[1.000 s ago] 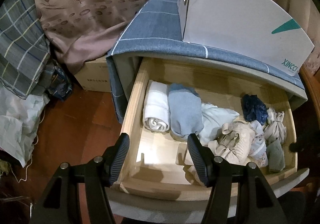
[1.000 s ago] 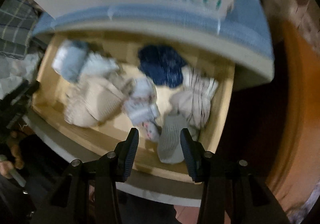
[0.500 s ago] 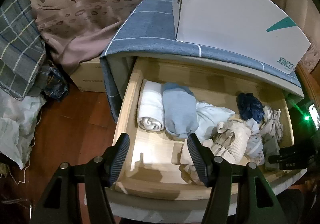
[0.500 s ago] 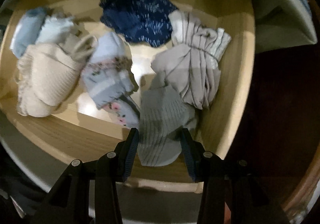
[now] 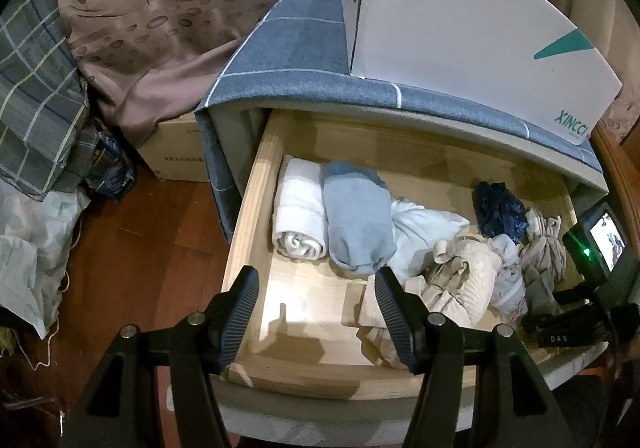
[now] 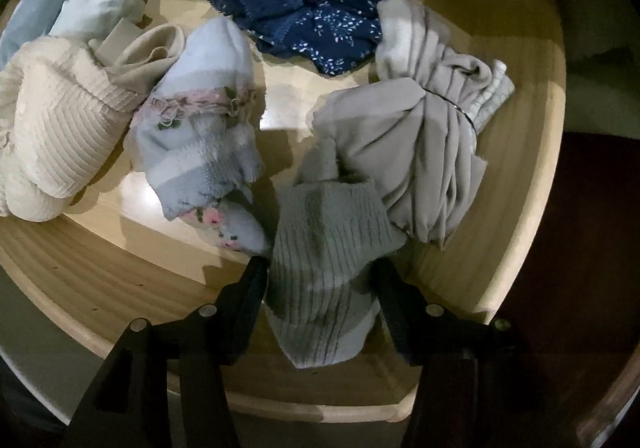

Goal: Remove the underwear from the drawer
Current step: 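Move the right tool into the drawer and grasp the grey ribbed sock, then grasp the cream lace underwear with the left tool and lift it while the right tool holds the grey sock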

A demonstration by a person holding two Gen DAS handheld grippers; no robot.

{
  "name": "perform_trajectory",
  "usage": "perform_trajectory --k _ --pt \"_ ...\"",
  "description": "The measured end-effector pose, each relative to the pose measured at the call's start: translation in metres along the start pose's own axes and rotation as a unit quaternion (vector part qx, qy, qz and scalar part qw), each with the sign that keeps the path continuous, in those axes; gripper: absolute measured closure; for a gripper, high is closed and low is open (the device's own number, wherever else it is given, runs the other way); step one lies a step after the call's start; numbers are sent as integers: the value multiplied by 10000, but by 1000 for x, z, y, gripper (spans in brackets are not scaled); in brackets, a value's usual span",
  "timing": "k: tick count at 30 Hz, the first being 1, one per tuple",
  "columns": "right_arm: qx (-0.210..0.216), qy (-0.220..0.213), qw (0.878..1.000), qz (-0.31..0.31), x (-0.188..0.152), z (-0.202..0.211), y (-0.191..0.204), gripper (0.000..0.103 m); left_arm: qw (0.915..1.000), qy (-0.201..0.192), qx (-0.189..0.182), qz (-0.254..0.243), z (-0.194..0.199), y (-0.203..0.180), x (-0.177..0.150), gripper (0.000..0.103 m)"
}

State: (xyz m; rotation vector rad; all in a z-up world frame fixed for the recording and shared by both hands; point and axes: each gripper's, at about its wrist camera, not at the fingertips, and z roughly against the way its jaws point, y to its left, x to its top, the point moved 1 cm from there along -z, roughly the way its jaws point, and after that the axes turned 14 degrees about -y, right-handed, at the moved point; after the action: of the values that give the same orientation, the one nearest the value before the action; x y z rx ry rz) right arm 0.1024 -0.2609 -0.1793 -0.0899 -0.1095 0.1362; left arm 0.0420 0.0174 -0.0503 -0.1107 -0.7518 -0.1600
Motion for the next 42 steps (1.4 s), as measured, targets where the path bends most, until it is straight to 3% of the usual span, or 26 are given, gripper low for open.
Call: perform_trajectory --k 7,13,17,21,26,30,42 --pt "-252 -234 9994 63 4 3 -2 66 9999 62 -54 -121 -2 -5 -2 41" --pt "-81 -675 9962 -552 -9 20 -17 73 9987 198 -224 -407 -4 -16 -4 41" --pt "419 -910 9885 -1129 -18 31 -28 74 9962 319 -363 -723 -5 -27 -6 41" --pt "443 -1030 9868 -1167 -20 43 -28 74 9919 435 -495 -1089 -5 -46 -8 41" --pt "386 -933 9885 -1129 -20 44 -29 74 9799 862 -1028 -1474 -13 -78 -14 41" --pt "293 -926 9899 -1031 -19 46 -13 74 9694 1164 -1282 -1743 -23 -101 -15 32" --pt "506 -882 9877 -1190 -17 35 -27 72 9564 1665 -1151 -2105 -62 -127 -12 30"
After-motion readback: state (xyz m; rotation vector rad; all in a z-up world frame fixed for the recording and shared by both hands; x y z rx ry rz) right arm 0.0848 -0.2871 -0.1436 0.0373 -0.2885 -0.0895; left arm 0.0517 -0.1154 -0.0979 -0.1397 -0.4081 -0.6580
